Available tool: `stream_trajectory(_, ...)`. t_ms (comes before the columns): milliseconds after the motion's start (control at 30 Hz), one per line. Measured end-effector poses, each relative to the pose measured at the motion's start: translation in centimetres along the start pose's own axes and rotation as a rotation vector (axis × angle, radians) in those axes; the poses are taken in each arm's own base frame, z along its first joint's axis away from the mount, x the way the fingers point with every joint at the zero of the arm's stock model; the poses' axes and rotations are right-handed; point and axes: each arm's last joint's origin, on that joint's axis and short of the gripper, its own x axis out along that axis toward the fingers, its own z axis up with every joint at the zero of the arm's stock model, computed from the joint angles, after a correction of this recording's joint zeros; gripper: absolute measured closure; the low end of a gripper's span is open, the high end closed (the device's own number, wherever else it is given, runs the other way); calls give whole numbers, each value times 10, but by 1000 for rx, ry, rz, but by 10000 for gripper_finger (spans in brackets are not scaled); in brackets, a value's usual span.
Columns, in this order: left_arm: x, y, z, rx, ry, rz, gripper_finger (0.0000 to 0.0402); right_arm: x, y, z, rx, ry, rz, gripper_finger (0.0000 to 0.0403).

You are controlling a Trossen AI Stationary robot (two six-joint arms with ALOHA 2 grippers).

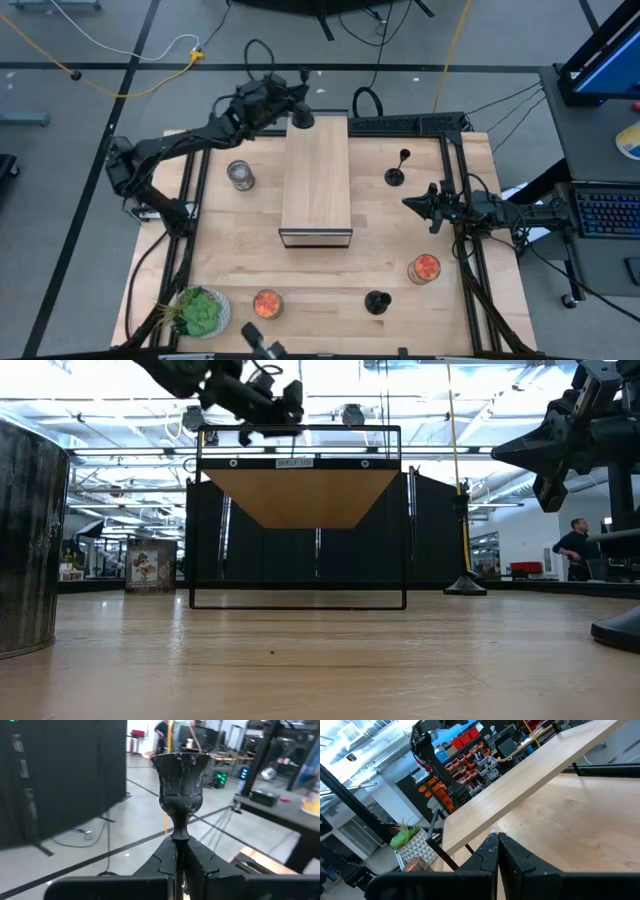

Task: Pick & Place candle stick holders
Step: Put the top left black candle holder on the shelf

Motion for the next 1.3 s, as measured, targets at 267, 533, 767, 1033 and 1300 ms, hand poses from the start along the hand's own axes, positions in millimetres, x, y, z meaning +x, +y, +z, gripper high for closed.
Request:
stream_trajectory(267,15,-3,-22,89,56,-11,388,0,0,0,19,1,1,403)
stream_trajectory(533,21,-2,-31,136,80,23,389,0,0,0,34,1,2,403)
stream_trajectory(767,22,5,-39,132,87,41,383,0,0,0,34,1,1,403)
stream_trajectory(1033,16,25,-66,38,-5,41,379,0,0,0,34,0,1,403)
stream_trajectory(1300,13,28,-72,20,-11,-18,384,0,0,0,31,0,0,403)
